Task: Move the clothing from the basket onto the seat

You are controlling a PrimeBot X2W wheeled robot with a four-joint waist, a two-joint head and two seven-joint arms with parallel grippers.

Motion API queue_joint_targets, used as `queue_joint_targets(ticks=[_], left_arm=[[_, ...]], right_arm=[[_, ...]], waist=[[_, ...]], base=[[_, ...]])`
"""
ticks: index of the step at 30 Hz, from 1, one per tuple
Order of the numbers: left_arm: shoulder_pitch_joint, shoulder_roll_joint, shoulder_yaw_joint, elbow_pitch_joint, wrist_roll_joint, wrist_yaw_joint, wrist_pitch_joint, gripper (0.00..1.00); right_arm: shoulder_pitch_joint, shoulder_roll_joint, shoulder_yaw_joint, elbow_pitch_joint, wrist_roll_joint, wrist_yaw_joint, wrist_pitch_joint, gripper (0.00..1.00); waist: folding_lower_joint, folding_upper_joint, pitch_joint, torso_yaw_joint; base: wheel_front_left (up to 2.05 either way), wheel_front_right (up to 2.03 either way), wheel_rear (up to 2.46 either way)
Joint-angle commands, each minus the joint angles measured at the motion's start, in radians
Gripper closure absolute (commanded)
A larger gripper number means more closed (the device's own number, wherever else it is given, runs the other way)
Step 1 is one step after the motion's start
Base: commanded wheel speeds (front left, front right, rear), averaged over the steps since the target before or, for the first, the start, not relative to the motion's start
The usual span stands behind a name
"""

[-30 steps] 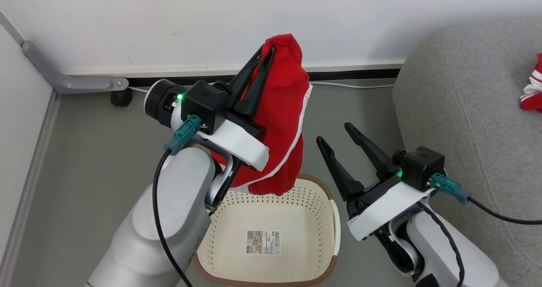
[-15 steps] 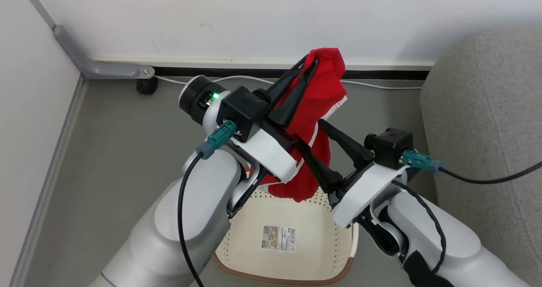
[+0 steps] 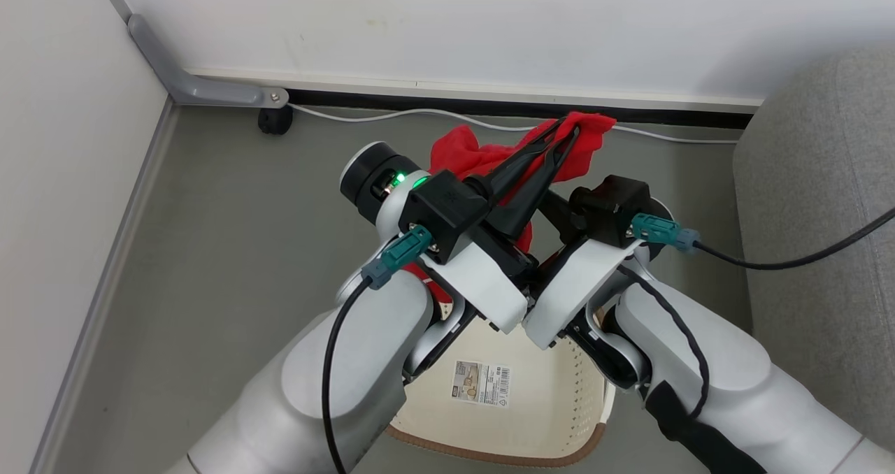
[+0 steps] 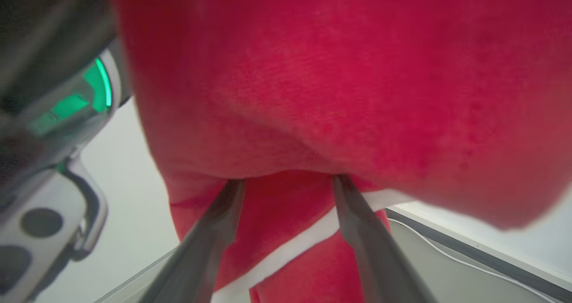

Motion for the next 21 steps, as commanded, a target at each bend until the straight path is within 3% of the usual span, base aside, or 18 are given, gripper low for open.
queue_joint_targets(ticks=[1,3,6,21], left_arm=[[-0.056,0.01,0.027,-0.03,-0.005,0.01,-0.005,1.0],[-0.055,0.01,0.019,-0.034,-0.01,0.015,-0.005,1.0],[-0.054,0.01,0.01,-0.041,-0.017,0.023,-0.005,1.0],[-0.015,0.01,0.073,-0.002,0.014,0.037,-0.005,1.0]], right_arm=[[-0.008,0.02,-0.001,-0.023,-0.009,0.003,-0.006,0.0],[-0.008,0.024,-0.003,-0.02,-0.015,0.003,-0.006,0.0],[-0.011,0.027,-0.012,-0.008,-0.026,0.003,-0.006,1.0],[0.075,0.003,-0.12,-0.059,-0.076,0.003,-0.006,1.0]], waist=[[0.0,0.0,0.002,0.001],[0.0,0.0,0.005,0.003],[0.0,0.0,0.011,0.005],[0.0,0.0,0.018,-0.032]], base=[[0.0,0.0,0.0],[0.0,0.0,0.0],[0.0,0.0,0.0],[0.0,0.0,0.0]])
